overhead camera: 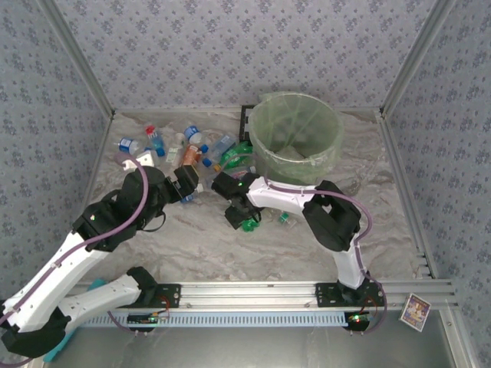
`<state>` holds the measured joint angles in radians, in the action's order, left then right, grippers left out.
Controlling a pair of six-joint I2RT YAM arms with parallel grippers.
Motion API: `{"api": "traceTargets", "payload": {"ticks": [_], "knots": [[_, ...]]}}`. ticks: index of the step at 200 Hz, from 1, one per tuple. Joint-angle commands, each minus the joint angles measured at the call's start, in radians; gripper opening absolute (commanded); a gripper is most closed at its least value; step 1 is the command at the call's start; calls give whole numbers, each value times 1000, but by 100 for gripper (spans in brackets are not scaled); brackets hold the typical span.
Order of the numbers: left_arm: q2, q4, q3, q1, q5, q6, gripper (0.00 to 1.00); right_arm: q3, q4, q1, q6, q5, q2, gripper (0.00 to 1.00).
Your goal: Put the plastic bottles in the bin
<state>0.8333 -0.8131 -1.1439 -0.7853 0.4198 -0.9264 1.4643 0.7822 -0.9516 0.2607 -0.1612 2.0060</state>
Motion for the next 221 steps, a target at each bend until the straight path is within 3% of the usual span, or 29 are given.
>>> {"api": "traceTargets", "payload": {"ticks": [1, 65, 156, 221], "knots": [[-23, -21, -6, 6, 20, -3, 100, 13, -4, -1, 1, 6, 24, 73], [-29, -96, -33, 6, -19, 4, 100, 14, -31, 12, 33, 22, 36, 78], [-52, -222, -69, 4, -128, 9, 100, -5, -47, 29, 62, 10, -11, 65], [-110, -202, -35, 5, -107, -17, 100, -1, -3, -1, 70, -20, -150, 63]]}}
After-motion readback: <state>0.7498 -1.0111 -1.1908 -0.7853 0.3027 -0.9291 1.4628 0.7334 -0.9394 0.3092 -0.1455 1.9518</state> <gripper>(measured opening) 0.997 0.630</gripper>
